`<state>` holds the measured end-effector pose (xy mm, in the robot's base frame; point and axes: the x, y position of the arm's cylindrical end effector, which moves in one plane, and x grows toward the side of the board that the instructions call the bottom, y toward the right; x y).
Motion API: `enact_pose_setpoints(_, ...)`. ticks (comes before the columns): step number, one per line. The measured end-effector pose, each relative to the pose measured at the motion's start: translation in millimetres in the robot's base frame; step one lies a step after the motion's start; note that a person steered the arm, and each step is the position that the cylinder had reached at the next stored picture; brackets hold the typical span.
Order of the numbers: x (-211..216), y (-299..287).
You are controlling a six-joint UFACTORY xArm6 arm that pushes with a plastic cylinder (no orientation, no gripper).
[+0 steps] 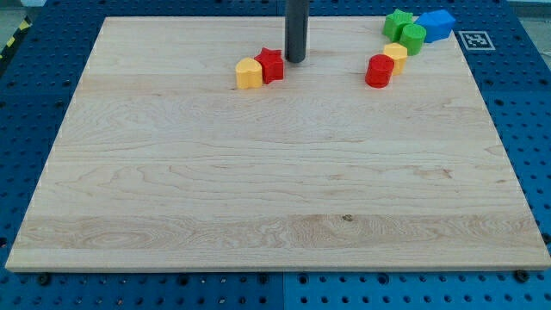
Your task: Separate the red circle and hexagon
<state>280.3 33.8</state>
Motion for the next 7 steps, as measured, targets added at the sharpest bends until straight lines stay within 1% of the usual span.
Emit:
enact_pose_setpoints(1, -3, 32)
enact_pose_setpoints(4, 2, 163)
enact_pose_setpoints(6, 40, 171)
enact_pose_setpoints(7, 49, 186)
